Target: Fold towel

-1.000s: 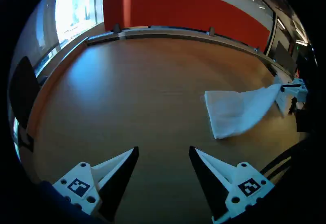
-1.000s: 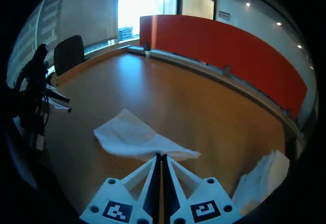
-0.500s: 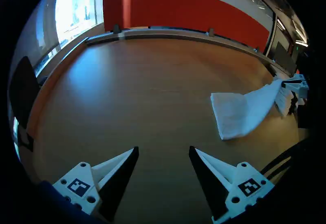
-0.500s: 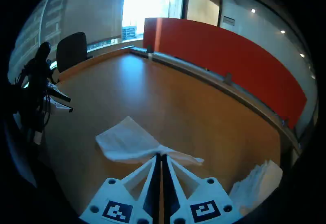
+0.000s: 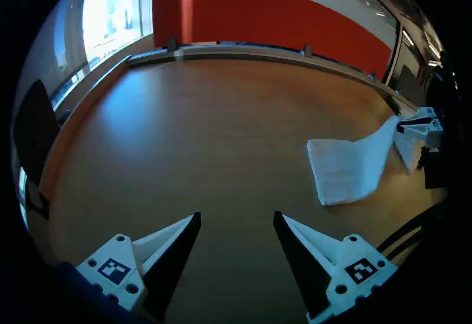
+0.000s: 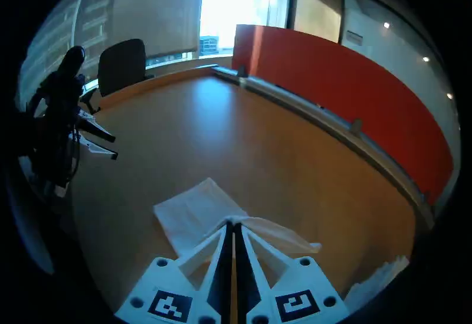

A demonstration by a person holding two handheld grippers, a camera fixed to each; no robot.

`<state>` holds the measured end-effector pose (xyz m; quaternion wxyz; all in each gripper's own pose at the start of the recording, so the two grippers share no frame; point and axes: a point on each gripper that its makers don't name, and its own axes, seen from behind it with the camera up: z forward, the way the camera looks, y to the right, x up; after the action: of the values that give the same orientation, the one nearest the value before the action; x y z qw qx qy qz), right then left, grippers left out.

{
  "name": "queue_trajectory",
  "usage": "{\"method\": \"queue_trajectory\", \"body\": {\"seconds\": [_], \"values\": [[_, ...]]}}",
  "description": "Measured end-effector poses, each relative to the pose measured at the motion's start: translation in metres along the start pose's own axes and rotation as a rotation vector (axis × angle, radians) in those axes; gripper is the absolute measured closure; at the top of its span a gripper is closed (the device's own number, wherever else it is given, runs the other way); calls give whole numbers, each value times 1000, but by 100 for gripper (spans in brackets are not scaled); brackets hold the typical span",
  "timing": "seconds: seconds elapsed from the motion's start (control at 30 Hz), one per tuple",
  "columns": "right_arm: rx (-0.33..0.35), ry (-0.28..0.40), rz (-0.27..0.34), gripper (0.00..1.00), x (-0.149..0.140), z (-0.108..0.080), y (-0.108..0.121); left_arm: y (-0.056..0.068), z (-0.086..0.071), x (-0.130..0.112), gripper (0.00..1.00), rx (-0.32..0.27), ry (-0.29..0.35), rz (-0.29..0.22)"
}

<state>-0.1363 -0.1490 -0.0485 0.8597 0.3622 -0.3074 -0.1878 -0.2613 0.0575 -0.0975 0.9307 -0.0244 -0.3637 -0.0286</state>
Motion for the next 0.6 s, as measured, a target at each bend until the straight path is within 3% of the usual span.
{"method": "queue_trajectory", "body": {"seconds": [0.23,0.53,0.6], "values": [[66,6,-23,95,16,24,-30,-8,-3,0,9,8,5,-14],[159,-16,-67,95,21,48,-69,-29,-8,-3,9,33,8,-38],[165,-27,-70,89,18,51,-73,-34,-9,-5,9,39,5,-45]]}}
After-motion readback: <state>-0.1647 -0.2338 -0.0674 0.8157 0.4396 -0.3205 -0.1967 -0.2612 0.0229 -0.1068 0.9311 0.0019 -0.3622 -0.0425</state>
